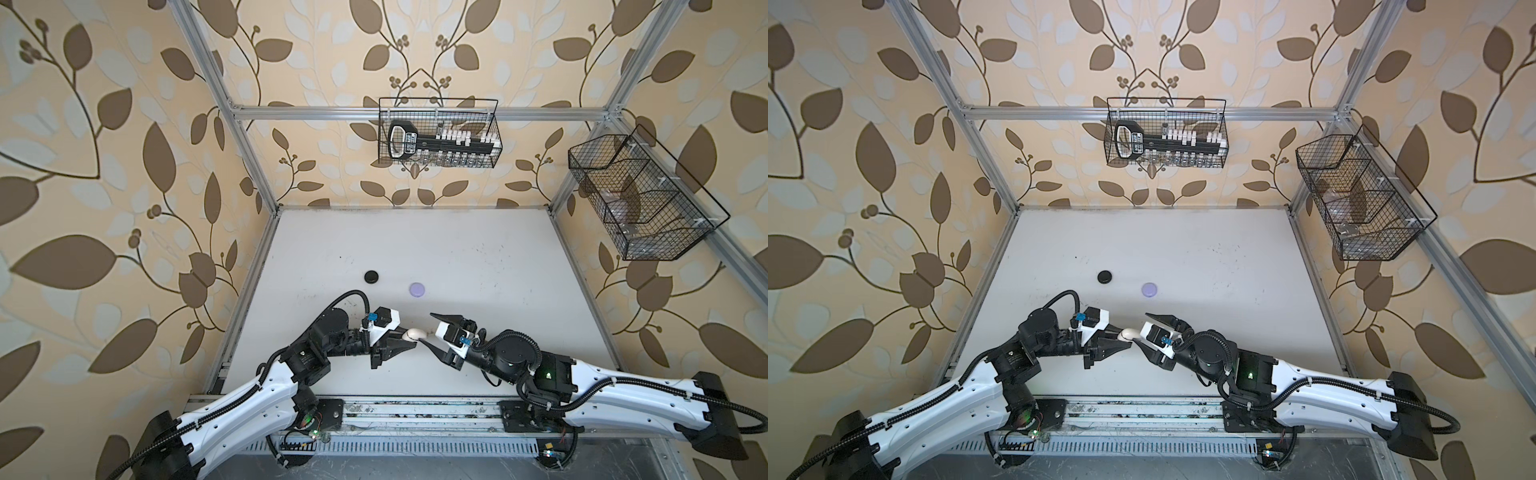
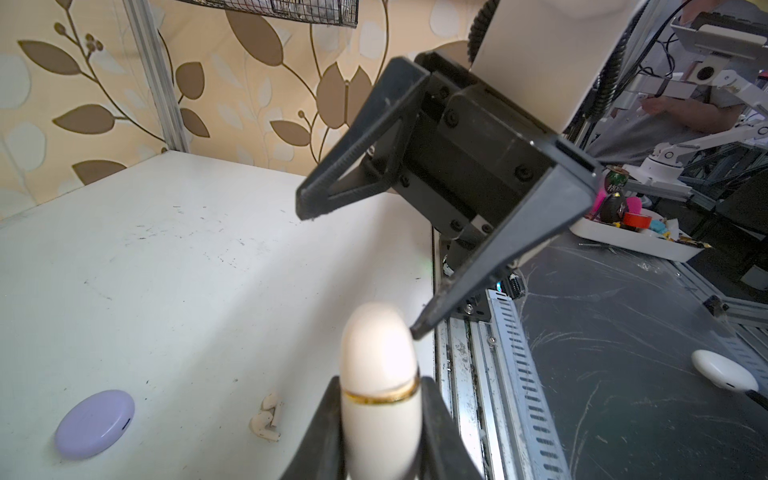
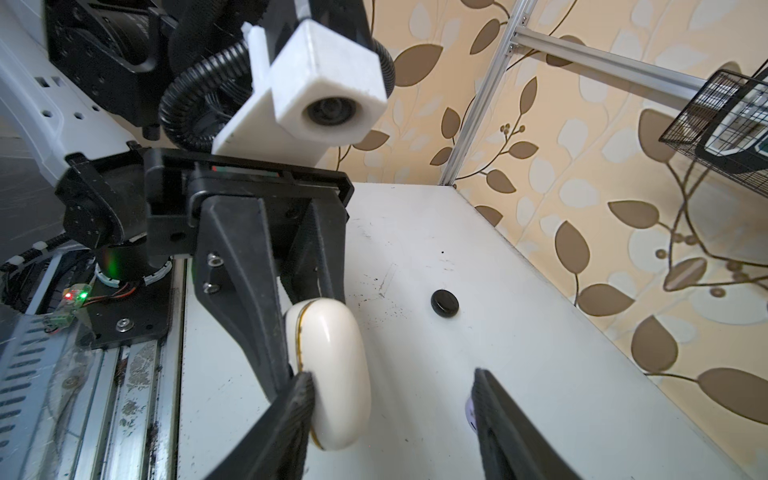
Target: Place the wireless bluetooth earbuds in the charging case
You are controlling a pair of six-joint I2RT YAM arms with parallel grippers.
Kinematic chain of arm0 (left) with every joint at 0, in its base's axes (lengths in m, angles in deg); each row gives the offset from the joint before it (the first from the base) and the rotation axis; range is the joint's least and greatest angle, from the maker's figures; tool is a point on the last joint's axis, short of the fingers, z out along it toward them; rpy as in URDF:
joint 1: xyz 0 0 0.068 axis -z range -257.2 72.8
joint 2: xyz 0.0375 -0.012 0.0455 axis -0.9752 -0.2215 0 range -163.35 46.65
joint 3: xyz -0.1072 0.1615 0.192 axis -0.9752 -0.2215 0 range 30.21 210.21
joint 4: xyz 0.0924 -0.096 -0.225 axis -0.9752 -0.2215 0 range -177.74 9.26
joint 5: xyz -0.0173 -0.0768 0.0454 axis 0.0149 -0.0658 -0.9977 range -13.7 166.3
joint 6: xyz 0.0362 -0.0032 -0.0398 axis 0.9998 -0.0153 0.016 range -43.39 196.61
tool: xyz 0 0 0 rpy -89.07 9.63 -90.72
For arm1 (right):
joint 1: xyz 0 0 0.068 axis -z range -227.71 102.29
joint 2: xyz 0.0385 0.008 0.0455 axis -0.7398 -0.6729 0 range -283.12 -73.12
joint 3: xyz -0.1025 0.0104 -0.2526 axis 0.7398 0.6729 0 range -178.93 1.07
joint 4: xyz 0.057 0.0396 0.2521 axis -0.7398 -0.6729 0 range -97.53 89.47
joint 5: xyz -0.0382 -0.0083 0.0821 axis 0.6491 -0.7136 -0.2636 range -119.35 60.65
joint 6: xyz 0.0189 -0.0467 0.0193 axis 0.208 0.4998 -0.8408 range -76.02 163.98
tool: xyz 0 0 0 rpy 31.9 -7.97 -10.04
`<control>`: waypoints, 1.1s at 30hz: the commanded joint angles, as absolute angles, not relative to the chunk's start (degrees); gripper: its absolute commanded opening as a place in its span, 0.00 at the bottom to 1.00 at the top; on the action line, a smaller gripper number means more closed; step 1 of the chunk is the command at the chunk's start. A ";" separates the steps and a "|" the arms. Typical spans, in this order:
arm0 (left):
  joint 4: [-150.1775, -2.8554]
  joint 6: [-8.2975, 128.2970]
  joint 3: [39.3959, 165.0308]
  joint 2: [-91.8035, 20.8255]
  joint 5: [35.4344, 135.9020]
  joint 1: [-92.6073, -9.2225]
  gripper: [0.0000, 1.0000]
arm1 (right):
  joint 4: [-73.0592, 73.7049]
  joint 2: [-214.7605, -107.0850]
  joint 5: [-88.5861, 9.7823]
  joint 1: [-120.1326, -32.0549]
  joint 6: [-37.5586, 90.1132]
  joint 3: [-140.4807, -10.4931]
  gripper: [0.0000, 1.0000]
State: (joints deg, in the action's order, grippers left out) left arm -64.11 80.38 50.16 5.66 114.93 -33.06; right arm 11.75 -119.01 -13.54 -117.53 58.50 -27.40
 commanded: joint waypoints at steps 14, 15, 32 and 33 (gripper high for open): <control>-59.92 81.86 50.13 7.63 119.60 -32.56 0.00 | 11.61 -121.16 -8.12 -114.25 55.55 -30.57 0.60; -59.79 81.90 50.02 7.54 118.97 -32.56 0.00 | 11.92 -121.02 -7.17 -114.24 55.13 -30.50 0.61; -52.06 79.74 49.48 0.66 109.28 -32.56 0.00 | 12.63 -106.28 -21.64 -103.36 48.48 -24.35 0.73; -52.52 79.60 49.80 0.91 109.16 -32.56 0.00 | 12.82 -106.16 -24.67 -103.43 48.63 -24.08 0.74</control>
